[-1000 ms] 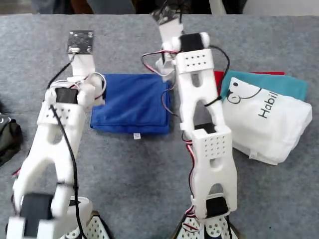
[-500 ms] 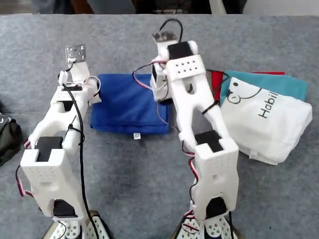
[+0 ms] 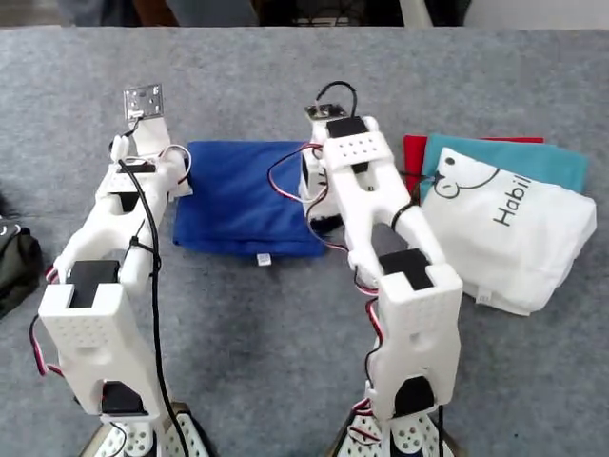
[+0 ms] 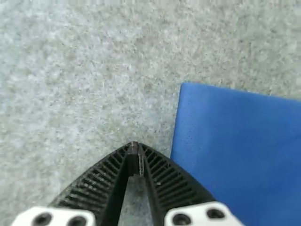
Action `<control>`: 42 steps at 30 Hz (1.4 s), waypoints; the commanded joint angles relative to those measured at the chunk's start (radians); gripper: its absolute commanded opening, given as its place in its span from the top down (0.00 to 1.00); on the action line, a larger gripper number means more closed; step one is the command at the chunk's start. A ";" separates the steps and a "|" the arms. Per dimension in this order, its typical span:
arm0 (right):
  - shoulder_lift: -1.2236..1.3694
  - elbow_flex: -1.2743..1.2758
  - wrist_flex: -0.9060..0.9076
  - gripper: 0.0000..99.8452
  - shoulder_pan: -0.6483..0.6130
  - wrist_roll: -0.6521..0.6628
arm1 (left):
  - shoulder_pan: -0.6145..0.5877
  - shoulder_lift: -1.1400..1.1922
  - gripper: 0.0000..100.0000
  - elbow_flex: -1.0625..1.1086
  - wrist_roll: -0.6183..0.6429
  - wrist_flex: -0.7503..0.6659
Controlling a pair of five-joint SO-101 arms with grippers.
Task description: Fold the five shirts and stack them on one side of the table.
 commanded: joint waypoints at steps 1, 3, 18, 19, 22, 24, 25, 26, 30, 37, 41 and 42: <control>-0.087 -0.058 0.120 0.99 0.012 -0.002 | -0.005 -0.021 0.97 -0.059 0.005 0.064; -0.120 -0.116 0.210 0.99 0.011 -0.002 | -0.004 -0.037 0.97 -0.064 0.005 0.106; -0.265 -0.024 0.261 0.98 -0.097 -0.281 | -0.059 -0.563 0.97 0.136 -0.098 0.456; -0.254 -0.022 0.250 0.98 -0.107 -0.301 | -0.073 -0.585 0.97 0.168 -0.095 0.451; -0.214 -0.025 0.204 0.91 -0.127 -0.384 | -0.110 -0.623 0.97 0.291 -0.092 0.371; -0.180 -0.025 0.166 0.80 -0.127 -0.440 | -0.113 -0.621 0.97 0.372 -0.092 0.290; -0.165 -0.025 0.140 0.73 -0.126 -0.456 | -0.111 -0.621 0.97 0.415 -0.092 0.249; -0.151 -0.025 0.117 0.67 -0.127 -0.460 | -0.108 -0.623 0.97 0.456 -0.092 0.206; -0.096 -0.025 0.046 0.54 -0.144 -0.470 | -0.111 -0.623 0.97 0.581 -0.089 0.054; 0.010 -0.024 -0.078 0.62 -0.147 -0.508 | -0.107 -0.624 0.97 0.641 -0.051 -0.020; 0.085 -0.025 -0.101 0.66 -0.153 -0.511 | -0.113 -0.623 0.97 0.642 -0.051 -0.025; 0.102 -0.025 -0.101 0.67 -0.153 -0.511 | -0.113 -0.623 0.97 0.642 -0.051 -0.025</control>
